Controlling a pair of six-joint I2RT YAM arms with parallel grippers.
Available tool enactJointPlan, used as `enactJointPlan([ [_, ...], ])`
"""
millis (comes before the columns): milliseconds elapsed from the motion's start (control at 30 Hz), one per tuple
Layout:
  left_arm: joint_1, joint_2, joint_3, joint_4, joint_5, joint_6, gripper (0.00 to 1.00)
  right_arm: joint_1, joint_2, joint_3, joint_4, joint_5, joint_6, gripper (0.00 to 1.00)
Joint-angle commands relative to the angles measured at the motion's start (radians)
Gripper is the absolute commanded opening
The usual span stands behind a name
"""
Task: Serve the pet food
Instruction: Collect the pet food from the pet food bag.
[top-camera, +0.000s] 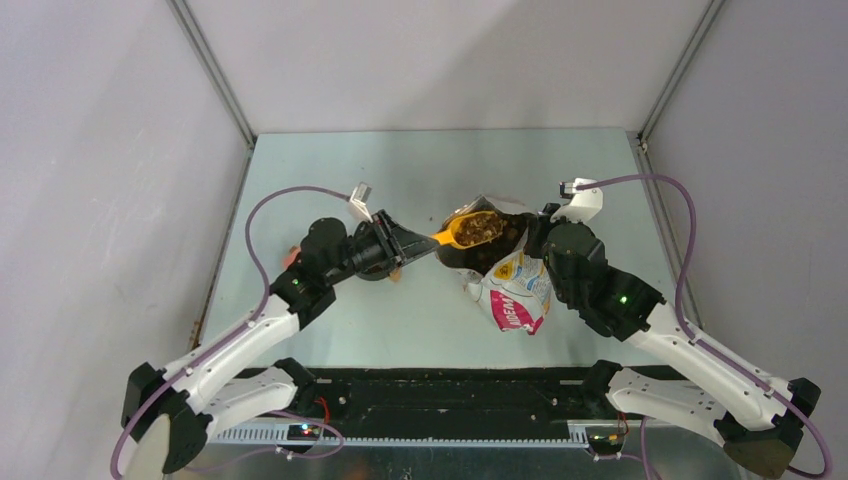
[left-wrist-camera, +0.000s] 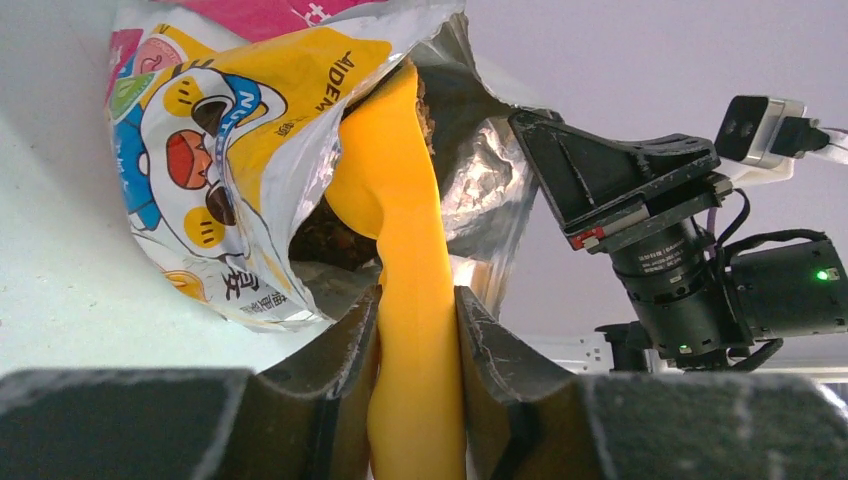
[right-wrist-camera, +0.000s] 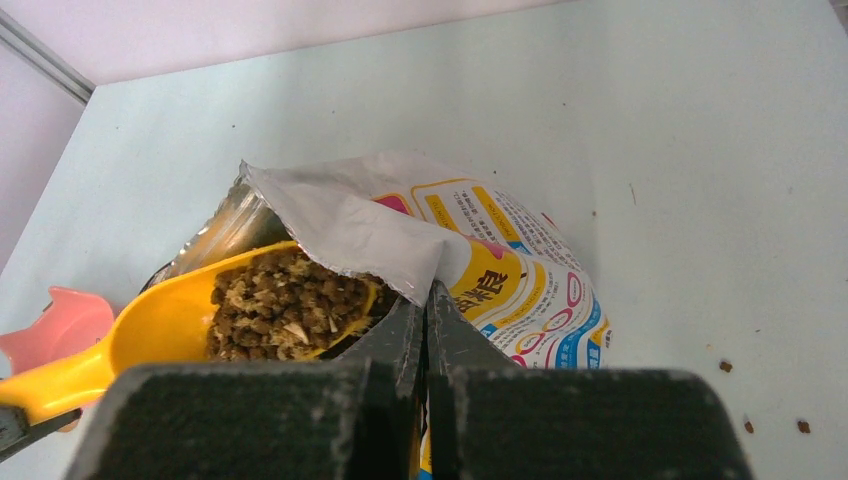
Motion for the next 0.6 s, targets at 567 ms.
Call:
enactJointPlan([
  [567,0.008,-0.040,-0.002,0.103,-0.027,-0.062,0.00,0.014,-0.040,0.021,0.071,0.033,0.019,0.00],
])
